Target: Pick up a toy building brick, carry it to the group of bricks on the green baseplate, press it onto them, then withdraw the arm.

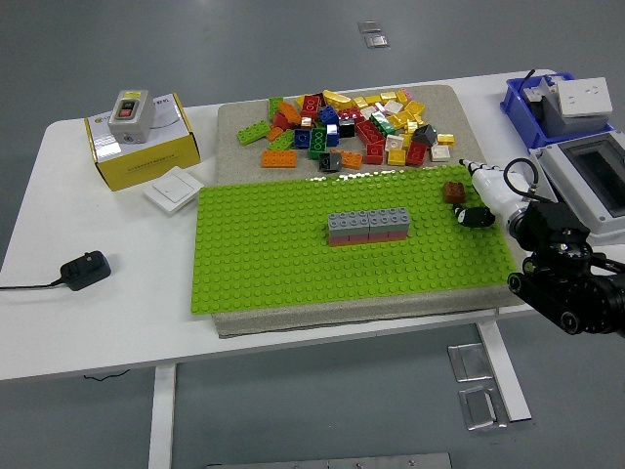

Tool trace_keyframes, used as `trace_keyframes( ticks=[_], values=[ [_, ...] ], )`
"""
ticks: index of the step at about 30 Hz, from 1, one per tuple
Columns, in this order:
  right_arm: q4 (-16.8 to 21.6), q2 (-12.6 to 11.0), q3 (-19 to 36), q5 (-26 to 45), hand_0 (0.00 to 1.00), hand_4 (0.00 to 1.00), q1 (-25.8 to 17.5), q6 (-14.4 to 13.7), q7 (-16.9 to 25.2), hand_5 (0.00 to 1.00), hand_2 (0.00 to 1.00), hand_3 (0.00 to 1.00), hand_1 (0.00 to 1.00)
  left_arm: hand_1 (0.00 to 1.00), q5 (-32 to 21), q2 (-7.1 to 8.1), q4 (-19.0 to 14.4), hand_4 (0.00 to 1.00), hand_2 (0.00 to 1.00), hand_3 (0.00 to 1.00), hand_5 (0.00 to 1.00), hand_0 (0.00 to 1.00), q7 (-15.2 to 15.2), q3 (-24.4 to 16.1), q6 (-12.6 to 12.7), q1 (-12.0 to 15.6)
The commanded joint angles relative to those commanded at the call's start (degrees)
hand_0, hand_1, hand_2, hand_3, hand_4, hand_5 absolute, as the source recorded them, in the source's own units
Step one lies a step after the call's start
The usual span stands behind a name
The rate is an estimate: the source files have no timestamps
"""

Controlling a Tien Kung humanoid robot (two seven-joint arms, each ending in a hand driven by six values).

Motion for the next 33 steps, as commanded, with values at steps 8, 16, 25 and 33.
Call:
trace_keyframes(
  ticks=[8,16,25,33],
  values=[
    [-0.21,0.32,-0.55,2.04,0.881,0.557,0.35,-0.52,0.89,0.372,0.998,0.971,0.964,0.662,-0.15,0.12,0.00,0.195,0.572,0.601,0.659,0.663,-0.13,0.09,-0.03,-0.08],
    [-0.22,0.23,-0.78,2.98,0.881,0.554,0.39,-0.77,1.15,0.371,0.998,0.969,0.961,0.662,-0.31,0.30,0.00,0.196,0.573,0.601,0.660,0.663,-0.24,0.11,-0.02,-0.06],
    [0.06,0.05,-1.16,3.74,0.879,0.546,0.09,-1.07,1.38,0.367,0.998,0.972,0.959,0.662,-0.38,0.30,0.00,0.195,0.573,0.601,0.659,0.663,-0.29,0.19,-0.16,-0.02],
    [-0.52,-0.02,-1.13,4.88,0.877,0.537,-0.40,-1.23,1.82,0.364,0.998,0.892,0.955,0.662,-0.45,0.45,0.00,0.195,0.571,0.600,0.658,0.662,-0.18,0.12,-0.17,0.17]
  ],
)
